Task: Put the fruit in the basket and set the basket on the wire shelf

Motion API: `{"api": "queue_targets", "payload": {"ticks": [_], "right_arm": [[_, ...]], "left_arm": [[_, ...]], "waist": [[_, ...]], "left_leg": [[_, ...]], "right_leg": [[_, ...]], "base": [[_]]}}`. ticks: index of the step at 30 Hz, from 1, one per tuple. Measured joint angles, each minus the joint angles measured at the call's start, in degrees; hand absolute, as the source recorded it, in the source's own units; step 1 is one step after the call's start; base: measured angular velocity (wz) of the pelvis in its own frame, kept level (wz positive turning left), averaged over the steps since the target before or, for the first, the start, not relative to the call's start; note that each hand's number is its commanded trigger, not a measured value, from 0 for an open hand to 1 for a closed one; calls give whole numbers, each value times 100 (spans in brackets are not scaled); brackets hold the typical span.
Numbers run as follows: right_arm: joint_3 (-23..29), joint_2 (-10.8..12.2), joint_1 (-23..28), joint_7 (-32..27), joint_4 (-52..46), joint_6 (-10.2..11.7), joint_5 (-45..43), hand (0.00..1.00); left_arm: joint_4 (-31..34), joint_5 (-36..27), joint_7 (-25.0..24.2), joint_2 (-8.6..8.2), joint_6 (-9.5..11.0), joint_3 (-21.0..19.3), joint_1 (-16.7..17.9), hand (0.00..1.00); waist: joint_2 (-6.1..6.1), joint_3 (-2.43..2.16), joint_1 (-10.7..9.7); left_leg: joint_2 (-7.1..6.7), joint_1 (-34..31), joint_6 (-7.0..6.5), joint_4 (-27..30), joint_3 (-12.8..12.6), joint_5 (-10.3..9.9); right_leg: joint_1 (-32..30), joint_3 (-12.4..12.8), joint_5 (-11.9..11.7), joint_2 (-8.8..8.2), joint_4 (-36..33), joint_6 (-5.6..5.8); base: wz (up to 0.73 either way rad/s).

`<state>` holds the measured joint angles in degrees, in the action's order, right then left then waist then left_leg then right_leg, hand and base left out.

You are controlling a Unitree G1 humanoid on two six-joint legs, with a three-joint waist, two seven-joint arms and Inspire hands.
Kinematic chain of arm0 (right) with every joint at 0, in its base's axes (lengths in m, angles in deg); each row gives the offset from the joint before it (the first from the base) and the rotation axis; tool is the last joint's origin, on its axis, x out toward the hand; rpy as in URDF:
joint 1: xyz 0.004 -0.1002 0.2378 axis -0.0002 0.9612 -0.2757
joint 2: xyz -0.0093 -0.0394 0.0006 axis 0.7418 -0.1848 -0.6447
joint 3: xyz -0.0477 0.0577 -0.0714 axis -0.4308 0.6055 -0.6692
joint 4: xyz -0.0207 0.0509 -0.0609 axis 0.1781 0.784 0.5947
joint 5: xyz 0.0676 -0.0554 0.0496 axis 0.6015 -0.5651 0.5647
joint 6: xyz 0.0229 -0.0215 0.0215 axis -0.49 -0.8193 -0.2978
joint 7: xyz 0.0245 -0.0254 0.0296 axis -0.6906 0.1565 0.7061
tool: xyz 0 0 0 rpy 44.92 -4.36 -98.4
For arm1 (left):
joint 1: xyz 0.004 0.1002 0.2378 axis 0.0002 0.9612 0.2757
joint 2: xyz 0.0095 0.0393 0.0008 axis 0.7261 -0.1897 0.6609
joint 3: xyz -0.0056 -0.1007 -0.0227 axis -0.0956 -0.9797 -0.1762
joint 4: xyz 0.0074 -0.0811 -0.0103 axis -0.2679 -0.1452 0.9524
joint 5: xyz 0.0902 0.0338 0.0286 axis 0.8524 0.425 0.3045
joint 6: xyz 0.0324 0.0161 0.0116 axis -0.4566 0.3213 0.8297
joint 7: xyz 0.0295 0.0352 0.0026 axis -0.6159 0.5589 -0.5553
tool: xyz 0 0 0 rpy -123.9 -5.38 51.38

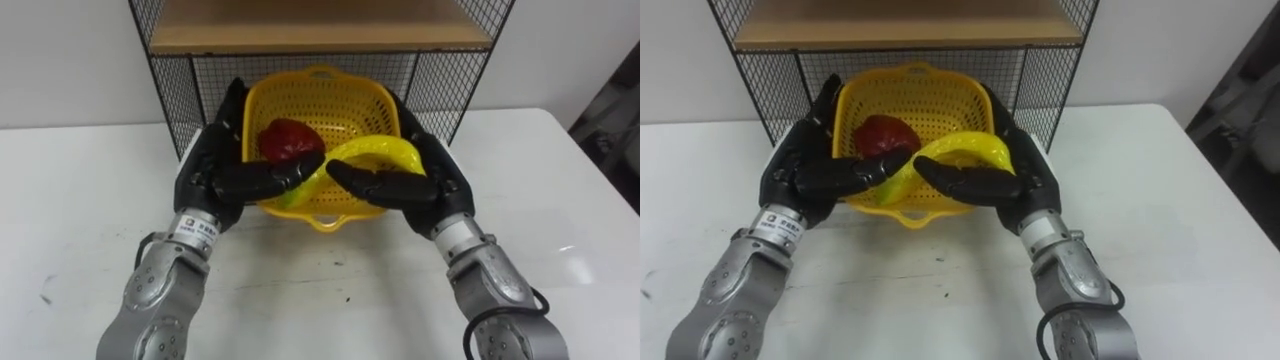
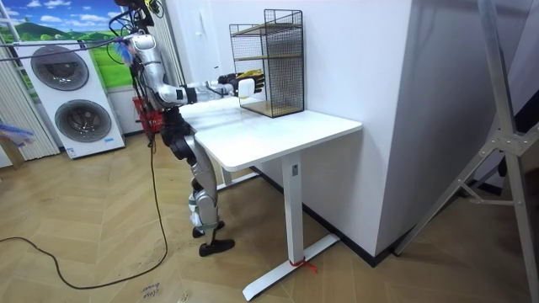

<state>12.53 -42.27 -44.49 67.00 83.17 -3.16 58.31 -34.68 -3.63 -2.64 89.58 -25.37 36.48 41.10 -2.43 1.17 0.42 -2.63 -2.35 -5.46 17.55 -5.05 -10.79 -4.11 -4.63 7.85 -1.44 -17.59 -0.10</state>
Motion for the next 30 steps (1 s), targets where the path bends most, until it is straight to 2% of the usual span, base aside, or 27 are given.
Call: {"api": "queue_targets", "payload": {"ticks": [6, 10, 12, 14, 17, 19, 22, 26, 30], "right_arm": [[82, -7, -175, -91, 12, -109, -44, 0], [78, -13, -348, -169, 164, -173, -35, 0], [77, -2, -412, -179, 280, -178, -36, 0], [77, 4, -555, -188, 494, -224, -24, 0], [78, -4, -841, -297, 805, -397, 22, 0], [78, -1, -1048, -390, 1036, -529, 61, 0], [84, 2, -1297, -588, 1211, -713, 159, 0], [82, 29, -1509, -805, 1273, -804, 358, 0], [84, 108, -1826, -935, 1767, -914, 550, 0]], "left_arm": [[-107, 59, 1, -52, -70, 24, -130, 0], [-700, 61, 7, -62, -76, 30, -476, 0], [-973, 61, 43, -66, -79, 30, -645, 0], [-1181, 36, 84, -83, -103, 28, -772, 0], [-1391, -58, 145, -112, -237, 8, -887, 0], [-1628, -54, 276, -174, -410, 15, -1087, 0], [-1803, -77, 523, -279, -581, -10, -1340, 0], [-1817, -277, 741, -342, -714, -86, -1458, 0], [-2170, -307, 939, -368, -972, -95, -1706, 0]], "waist": [[21, 13, -24], [31, 23, -6], [31, 23, -1], [36, 24, -1], [37, 24, -1], [43, 28, 2], [58, 28, 26], [74, 20, 19], [108, 17, -5]], "left_leg": [[19, 6, 2, -47, 5, 40], [50, 5, 8, -41, 3, 41], [57, 4, 8, -32, 0, 41], [58, 9, 8, -34, -2, 42], [72, 16, 12, -32, -7, 44], [95, 11, 17, -24, -1, 45], [92, 4, 27, -46, 18, 54], [93, 16, 38, -95, 28, 109], [95, 126, 46, -104, 35, 111]], "right_leg": [[19, -19, -33, 0, 87, -13], [101, -56, -80, 30, 194, -13], [118, -62, -115, 40, 205, -63], [126, -36, -118, 43, 206, -62], [148, -44, -123, 49, 228, -69], [186, -143, -162, 50, 301, -92], [185, -164, -166, 47, 319, -99], [200, -175, -206, 53, 375, -120], [306, -167, -204, 56, 372, -127]], "base": [[0], [0], [0], [0], [1], [5], [4], [0], [0]]}}
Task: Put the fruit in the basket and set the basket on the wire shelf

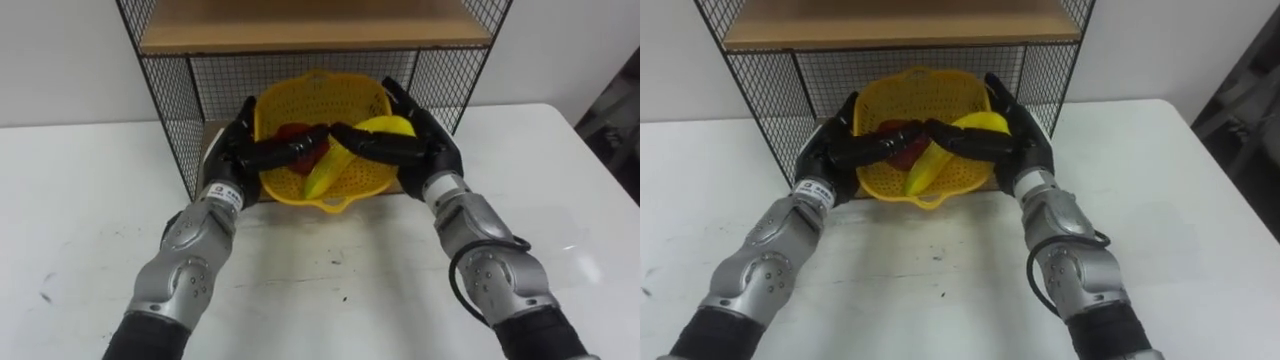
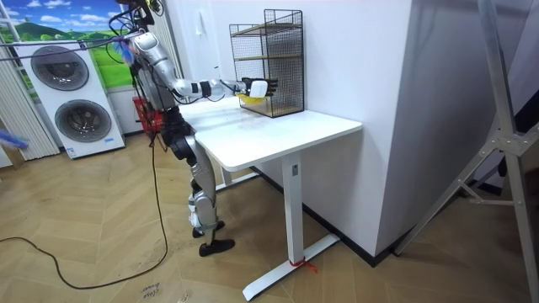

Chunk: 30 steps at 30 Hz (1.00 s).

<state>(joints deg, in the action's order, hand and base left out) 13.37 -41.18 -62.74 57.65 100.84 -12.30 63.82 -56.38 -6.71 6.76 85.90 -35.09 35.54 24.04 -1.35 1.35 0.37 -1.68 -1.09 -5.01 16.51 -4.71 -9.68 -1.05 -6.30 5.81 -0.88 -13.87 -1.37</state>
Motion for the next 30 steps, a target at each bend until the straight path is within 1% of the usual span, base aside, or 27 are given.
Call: {"api": "queue_targets", "payload": {"ticks": [1, 3, 7, 11, 12, 15, 16, 18, 20, 21, 24, 27, 28, 30], "right_arm": [[5, -1, -140, -94, 205, -80, 194, 0], [2, 10, -317, -224, 429, -142, 447, 0], [1, 13, -671, -457, 821, -162, 879, 0], [0, 27, -717, -527, 877, -231, 939, 0], [0, 89, -727, -551, 877, -253, 918, 0], [3, 171, -779, -619, 961, -259, 932, 0], [3, 218, -864, -639, 1117, -259, 938, 0], [3, 266, -972, -717, 1289, -261, 947, 0], [4, 278, -1041, -737, 1417, -261, 1018, 0], [8, 277, -1058, -738, 1512, -263, 1027, 0], [8, 295, -1058, -737, 1613, -268, 1031, 0], [10, 293, -1056, -723, 1753, -287, 1033, 0], [12, 294, -1056, -720, 1812, -331, 1032, 0], [8, 325, -1051, -664, 1933, -342, 1005, 0]], "left_arm": [[-186, -85, 45, -5, -56, 4, -134, 0], [-385, -218, 116, 6, -124, 0, -280, 0], [-830, -324, 302, -11, -281, -12, -618, 0], [-869, -325, 439, -50, -414, -51, -638, 0], [-864, -332, 492, -54, -454, -54, -640, 0], [-864, -434, 659, -82, -517, -111, -665, 0], [-867, -436, 694, -78, -542, -142, -707, 0], [-867, -435, 751, -81, -547, -165, -779, 0], [-874, -430, 759, -83, -548, -148, -831, 0], [-873, -428, 759, -82, -551, -160, -832, 0], [-887, -427, 790, -90, -629, -154, -832, 0], [-887, -430, 803, -77, -724, -142, -831, 0], [-884, -429, 807, -72, -733, -142, -832, 0], [-882, -427, 815, -40, -733, -144, -832, 0]], "waist": [[1, 0, 4], [1, -1, 4], [2, -1, 2], [21, 5, 9], [52, -3, 22], [148, -54, 24], [170, -45, 23], [207, -43, 25], [248, -23, 12], [266, -30, 9], [269, -30, -11], [274, -27, -81], [274, -27, -146], [276, -27, -171]], "left_leg": [[0, 22, 1, -2, 2, -1], [-2, 65, 1, -21, 2, -1], [-1, 81, 4, -21, 22, 4], [5, 135, 7, -21, 47, 7], [5, 153, 8, -23, 48, 6], [-4, 193, 6, -34, 46, 5], [-4, 241, 6, -60, 43, 7], [-7, 289, 8, -101, 32, 22], [-9, 345, 10, -127, 39, 34], [-9, 370, 15, -149, 45, 41], [-12, 393, 27, -200, 52, 73], [-21, 390, 34, -199, 136, 80], [-30, 389, 36, -200, 180, 90], [-28, 408, 44, -211, 185, 96]], "right_leg": [[25, -3, 4, -1, 0, 2], [61, -10, 5, 0, 7, 1], [102, -38, -9, 1, 40, -12], [213, -37, -47, 13, 125, -9], [237, -26, -57, 18, 134, -6], [262, -23, -50, 8, 130, 3], [298, -22, -50, 8, 131, 3], [325, -15, -51, 5, 134, 1], [392, -25, -56, 5, 169, 0], [424, -27, -62, 9, 203, 8], [432, -31, -74, 12, 214, 1], [489, -150, -81, 6, 239, -8], [507, -173, -85, -1, 254, -12], [523, -174, -83, 2, 295, -16]], "base": [[0], [0], [2], [3], [0], [0], [0], [0], [0], [0], [1], [14], [19], [5]]}}
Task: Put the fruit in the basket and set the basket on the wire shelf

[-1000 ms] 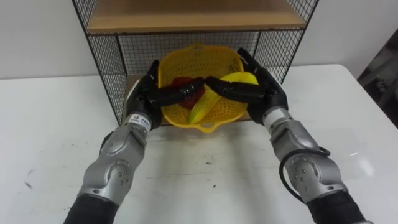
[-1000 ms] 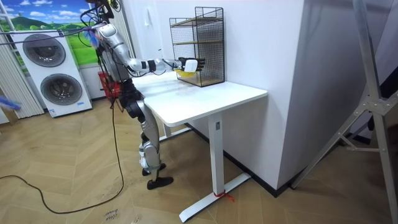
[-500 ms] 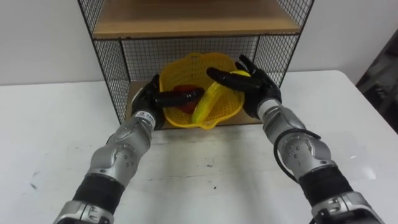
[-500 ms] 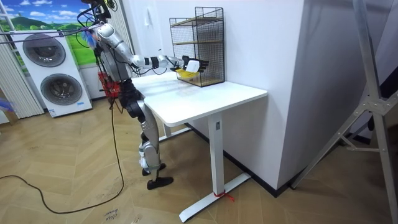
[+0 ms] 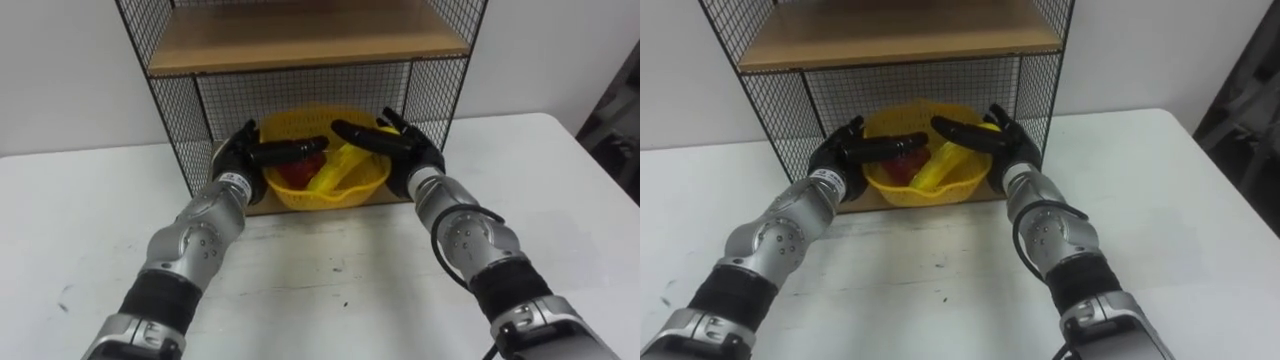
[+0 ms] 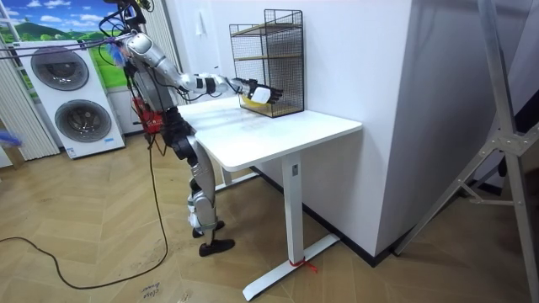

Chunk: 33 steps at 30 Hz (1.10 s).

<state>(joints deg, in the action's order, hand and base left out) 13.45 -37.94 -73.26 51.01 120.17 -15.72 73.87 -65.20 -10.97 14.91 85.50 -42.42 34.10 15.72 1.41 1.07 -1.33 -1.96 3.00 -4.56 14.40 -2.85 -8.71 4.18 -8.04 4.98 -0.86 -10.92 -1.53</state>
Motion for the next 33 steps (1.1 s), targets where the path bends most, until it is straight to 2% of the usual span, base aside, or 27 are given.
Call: {"api": "queue_targets", "payload": {"ticks": [10, 14, 21, 29, 33], "right_arm": [[1, 30, 52, 203, 484, -36, -107, 0], [2, 28, 54, 283, 484, -36, -343, 0], [6, -7, 84, 315, 484, -36, -422, 0], [136, -105, 130, 619, 482, -37, -657, 0], [248, -149, 129, 756, 468, -41, -627, 0]], "left_arm": [[-57, -193, -7, 55, 9, 29, -1, 0], [-57, -192, -11, 53, 10, 30, 0, 0], [-57, -195, -37, 49, 11, 32, 7, 0], [-57, -125, -200, 51, 17, 26, 30, 0], [-57, -135, -304, 58, 18, 1, 30, 0]], "waist": [[47, 18, -62], [72, 28, -99], [179, -14, -143], [171, -20, -141], [117, -56, -131]], "left_leg": [[-3, 172, 49, -100, 11, 22], [-3, 170, 45, -115, 12, 39], [-4, 183, 32, -128, 15, 57], [-3, 207, 46, -151, 17, 66], [0, 217, 46, -168, 1, 77]], "right_leg": [[142, 0, 27, 7, 34, 32], [138, -4, 1, 7, 36, -8], [139, -5, 5, 5, 29, -11], [143, -11, 14, 7, 21, -14], [133, 5, 10, 7, 8, -26]], "base": [[0], [0], [0], [0], [-1]]}}
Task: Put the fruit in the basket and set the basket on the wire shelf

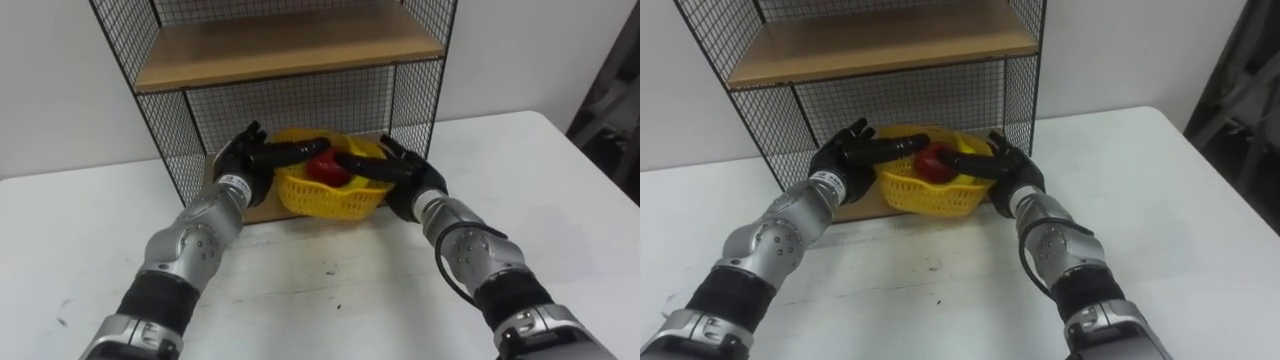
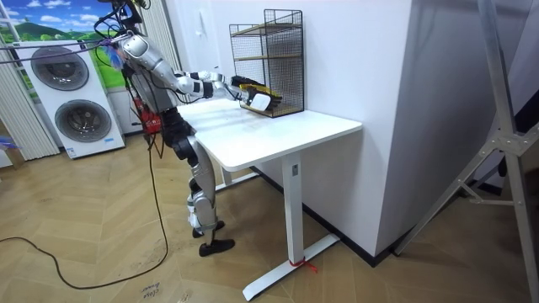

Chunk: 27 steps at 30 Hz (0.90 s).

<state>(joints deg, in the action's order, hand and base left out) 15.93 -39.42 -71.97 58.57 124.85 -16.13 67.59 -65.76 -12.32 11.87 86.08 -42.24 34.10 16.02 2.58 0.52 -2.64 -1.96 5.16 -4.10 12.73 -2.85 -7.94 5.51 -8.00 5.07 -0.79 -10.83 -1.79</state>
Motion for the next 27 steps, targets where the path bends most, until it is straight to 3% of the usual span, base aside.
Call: {"api": "queue_targets", "payload": {"ticks": [3, 11, 15, 27], "right_arm": [[212, -10, 0, 24, -114, 0, 2, 0], [253, -59, -1, 14, -549, -5, -244, 0], [265, -106, -1, 5, -701, -55, -280, 0], [430, -170, -12, -24, -1138, -207, -401, 0]], "left_arm": [[1, 10, -45, 1, 4, -209, -1, 0], [14, 68, 8, 33, 9, -576, -2, 0], [87, 228, 47, 121, 6, -605, -2, 0], [430, 252, 100, 138, -25, -638, -10, 0]], "waist": [[-43, -41, 0], [-94, -80, 31], [-94, -83, 68], [-90, -85, 146]], "left_leg": [[4, 11, 1, -7, -15, -1], [9, 53, 7, -12, -31, -4], [9, 25, 3, -12, -30, 1], [7, -35, 15, -20, -26, 9]], "right_leg": [[-2, 2, 1, 2, -6, -2], [-7, 8, -1, 9, -6, -7], [-51, 20, -3, 11, -23, -11], [-138, 19, 32, 7, -99, -41]], "base": [[-2], [0], [0], [0]]}}
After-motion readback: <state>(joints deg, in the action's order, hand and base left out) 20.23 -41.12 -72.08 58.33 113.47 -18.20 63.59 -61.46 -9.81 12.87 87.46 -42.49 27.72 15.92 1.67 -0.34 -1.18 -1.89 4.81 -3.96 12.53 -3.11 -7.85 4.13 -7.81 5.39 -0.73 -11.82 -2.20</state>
